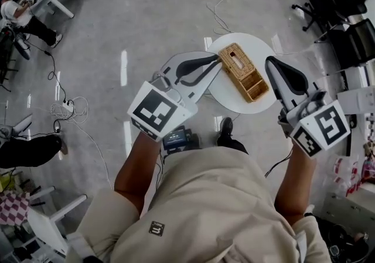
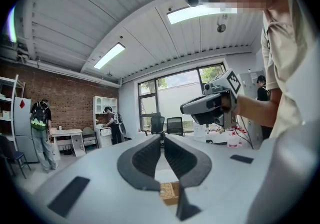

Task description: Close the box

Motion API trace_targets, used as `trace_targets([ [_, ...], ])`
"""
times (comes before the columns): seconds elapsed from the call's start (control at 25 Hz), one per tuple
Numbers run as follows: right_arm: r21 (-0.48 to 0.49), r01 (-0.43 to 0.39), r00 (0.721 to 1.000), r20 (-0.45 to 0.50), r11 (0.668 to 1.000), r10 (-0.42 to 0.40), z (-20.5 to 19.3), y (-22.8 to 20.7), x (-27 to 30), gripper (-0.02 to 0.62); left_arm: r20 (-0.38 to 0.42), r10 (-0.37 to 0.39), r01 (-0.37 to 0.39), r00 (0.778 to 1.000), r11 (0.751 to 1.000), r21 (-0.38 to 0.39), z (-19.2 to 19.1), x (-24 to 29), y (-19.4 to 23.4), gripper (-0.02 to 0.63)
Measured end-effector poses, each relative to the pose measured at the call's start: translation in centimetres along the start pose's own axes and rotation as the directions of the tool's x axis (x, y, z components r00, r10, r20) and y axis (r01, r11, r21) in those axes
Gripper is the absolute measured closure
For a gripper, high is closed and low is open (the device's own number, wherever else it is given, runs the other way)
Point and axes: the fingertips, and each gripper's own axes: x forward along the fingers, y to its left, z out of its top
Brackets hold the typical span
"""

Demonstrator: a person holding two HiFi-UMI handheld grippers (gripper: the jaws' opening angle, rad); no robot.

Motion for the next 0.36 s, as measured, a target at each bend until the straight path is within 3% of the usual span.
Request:
trace_targets([
  [0.36, -0.016, -0.005, 1.0, -0.025, 1.0, 0.005, 0.0, 1.8, 0.6, 0.606, 0.021, 0.017, -0.017, 1.0, 1.0, 0.004, -0.9, -2.0, 0.6, 0.584],
])
